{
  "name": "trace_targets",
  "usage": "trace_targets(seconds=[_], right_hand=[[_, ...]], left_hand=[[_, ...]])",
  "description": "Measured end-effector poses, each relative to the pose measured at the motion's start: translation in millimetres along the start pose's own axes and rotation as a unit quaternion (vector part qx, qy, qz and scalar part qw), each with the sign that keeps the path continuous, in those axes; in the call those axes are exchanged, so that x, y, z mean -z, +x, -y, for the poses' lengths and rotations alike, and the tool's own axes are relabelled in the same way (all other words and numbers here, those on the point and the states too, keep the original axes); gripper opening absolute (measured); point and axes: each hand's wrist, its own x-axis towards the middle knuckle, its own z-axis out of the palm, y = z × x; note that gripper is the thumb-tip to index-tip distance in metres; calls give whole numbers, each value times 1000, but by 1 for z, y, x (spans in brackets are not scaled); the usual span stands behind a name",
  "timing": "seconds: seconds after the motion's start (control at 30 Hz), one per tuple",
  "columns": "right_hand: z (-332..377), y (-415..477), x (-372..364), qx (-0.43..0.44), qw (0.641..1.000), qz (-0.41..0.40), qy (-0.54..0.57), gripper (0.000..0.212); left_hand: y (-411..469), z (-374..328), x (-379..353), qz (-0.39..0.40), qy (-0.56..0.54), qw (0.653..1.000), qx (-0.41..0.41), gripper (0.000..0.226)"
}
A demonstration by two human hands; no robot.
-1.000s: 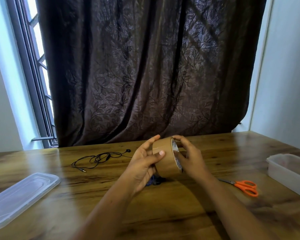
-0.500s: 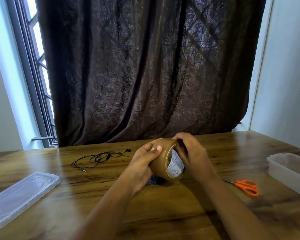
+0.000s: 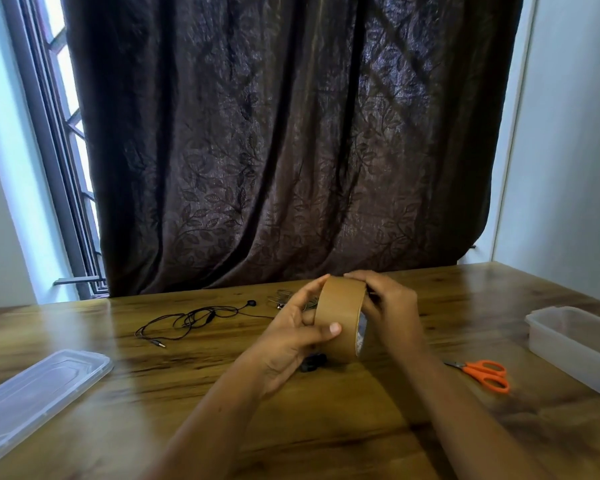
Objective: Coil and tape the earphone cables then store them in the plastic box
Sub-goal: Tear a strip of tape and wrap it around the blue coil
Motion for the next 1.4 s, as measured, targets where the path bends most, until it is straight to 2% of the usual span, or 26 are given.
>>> trace_targets(seconds=[0.1, 0.17, 0.4, 0.7, 0.8, 0.9, 0.97, 1.2, 1.4], right_hand=[[5, -4, 0, 93, 993, 33, -71, 31], [9, -3, 0, 109, 990, 28, -82, 33], [7, 1, 1, 21, 999, -3, -36, 36], [3, 1, 0, 7, 999, -8, -42, 37], [6, 1, 2, 24, 999, -12, -47, 26], [11, -1, 5, 66, 996, -1, -59, 27], [10, -2, 5, 71, 996, -1, -63, 25], [7, -1, 5, 0, 999, -26, -48, 30], [1, 0, 2, -53, 998, -8, -30, 32]], left_hand=[[1, -3, -3, -22, -20, 1000, -3, 73], [1, -3, -3, -24, -27, 999, -6, 72], [2, 5, -2, 20, 34, 999, 0, 89], [0, 4, -2, 35, 53, 998, 0, 89], [0, 1, -4, 20, 42, 999, 0, 82], [1, -1, -9, 3, 16, 1000, 1, 66], [1, -2, -10, -6, 17, 1000, -3, 63], [-1, 0, -4, 32, 60, 998, -8, 78], [-1, 3, -5, 33, 71, 997, -5, 78]])
